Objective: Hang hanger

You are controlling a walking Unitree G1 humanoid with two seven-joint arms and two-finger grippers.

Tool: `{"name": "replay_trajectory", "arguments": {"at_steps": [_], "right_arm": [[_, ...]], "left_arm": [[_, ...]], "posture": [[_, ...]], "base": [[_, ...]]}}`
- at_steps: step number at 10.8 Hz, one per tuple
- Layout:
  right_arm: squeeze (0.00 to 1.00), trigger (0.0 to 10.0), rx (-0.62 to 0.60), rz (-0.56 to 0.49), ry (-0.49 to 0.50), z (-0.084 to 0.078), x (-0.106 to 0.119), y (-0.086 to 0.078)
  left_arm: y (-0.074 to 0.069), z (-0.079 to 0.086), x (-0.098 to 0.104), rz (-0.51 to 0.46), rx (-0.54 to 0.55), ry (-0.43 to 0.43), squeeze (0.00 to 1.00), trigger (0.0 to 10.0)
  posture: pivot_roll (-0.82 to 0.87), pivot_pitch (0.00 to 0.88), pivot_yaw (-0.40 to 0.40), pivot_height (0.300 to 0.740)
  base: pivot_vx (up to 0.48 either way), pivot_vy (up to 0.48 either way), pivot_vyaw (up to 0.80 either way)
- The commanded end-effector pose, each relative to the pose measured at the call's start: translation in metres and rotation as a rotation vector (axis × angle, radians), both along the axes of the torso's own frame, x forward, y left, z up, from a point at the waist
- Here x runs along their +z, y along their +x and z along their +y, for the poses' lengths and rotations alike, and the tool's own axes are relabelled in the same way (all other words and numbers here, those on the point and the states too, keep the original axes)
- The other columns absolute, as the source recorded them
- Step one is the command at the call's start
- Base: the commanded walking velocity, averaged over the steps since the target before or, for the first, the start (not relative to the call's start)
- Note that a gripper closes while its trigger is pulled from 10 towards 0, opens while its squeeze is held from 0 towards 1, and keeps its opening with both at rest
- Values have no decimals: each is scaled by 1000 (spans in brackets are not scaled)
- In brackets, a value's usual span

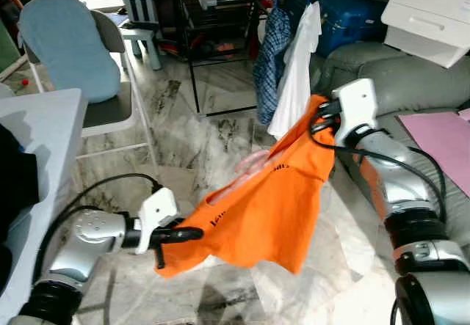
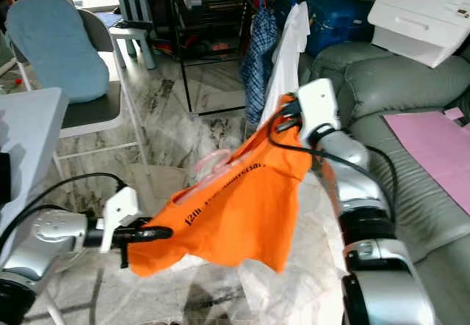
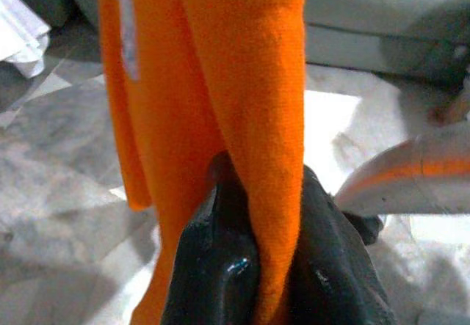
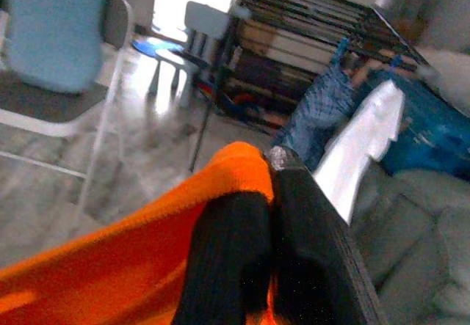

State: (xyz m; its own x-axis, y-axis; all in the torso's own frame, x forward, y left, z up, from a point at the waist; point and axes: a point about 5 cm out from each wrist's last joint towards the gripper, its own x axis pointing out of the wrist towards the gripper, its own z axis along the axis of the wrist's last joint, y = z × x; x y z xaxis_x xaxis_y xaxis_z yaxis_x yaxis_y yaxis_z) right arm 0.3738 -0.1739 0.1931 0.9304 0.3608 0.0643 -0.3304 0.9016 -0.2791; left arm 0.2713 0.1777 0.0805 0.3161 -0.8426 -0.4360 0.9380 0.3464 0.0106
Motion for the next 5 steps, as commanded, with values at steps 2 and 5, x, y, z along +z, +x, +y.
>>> {"name": "replay_trajectory", "arguments": {"at_steps": [2,5], "right_arm": [[0,0,96,3,-6,22,-2,-8],[0,0,194,50,-55,40,-17,-23]], "left_arm": [[9,-11,4,-25,81,-42,0,0],[24,-22,10,-40,311,-155,0,0]], "posture": [[-131,58,-5,740],[-129,54,-4,740]], "base": [[0,0,0],[0,0,0]]}}
